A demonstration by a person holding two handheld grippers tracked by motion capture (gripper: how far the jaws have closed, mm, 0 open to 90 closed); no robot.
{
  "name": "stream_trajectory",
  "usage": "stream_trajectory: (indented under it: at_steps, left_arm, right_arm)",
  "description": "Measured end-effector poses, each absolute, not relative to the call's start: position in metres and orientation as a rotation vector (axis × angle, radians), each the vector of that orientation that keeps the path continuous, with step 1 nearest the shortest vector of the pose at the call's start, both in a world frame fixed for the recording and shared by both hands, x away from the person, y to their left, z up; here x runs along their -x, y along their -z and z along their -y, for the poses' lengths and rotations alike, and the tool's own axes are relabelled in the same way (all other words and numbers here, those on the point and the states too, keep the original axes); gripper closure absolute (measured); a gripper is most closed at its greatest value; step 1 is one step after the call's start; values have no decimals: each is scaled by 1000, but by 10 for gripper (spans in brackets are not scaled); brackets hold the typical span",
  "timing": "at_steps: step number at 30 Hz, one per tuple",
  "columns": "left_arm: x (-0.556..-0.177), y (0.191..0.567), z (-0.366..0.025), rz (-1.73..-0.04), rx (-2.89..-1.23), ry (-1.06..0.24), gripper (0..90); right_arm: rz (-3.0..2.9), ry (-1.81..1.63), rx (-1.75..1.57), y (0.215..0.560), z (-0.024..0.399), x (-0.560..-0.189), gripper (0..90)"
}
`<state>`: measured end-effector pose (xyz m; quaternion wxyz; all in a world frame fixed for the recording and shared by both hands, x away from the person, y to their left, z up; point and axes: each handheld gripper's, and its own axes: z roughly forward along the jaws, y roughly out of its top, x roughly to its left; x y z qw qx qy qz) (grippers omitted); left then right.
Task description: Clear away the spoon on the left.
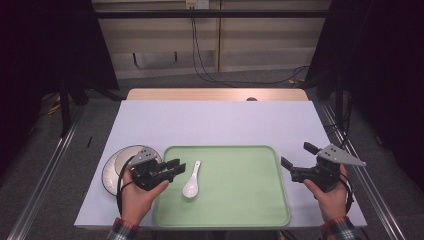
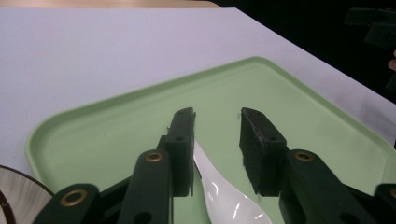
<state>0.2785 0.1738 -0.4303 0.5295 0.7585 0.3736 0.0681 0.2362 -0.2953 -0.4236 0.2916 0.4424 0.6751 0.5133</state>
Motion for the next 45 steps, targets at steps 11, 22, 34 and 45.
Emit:
stream_trajectory:
  at_steps: [11, 22, 34, 45]
  left_arm:
    - [-281, 424, -176, -863, -1784, -184, 530]
    - [-281, 417, -184, -854, -1778, -216, 456]
    - [-281, 408, -192, -857, -1754, -246, 334]
    - [-281, 405, -200, -846, -1749, -259, 236]
  right_arm:
    - [-1802, -1369, -1174, 424, 295, -236, 29]
    - [-1809, -1368, -1170, 424, 295, -236, 29]
    - [-1811, -1364, -1169, 424, 295, -237, 29]
    - [-1816, -1372, -1169, 424, 294, -237, 28]
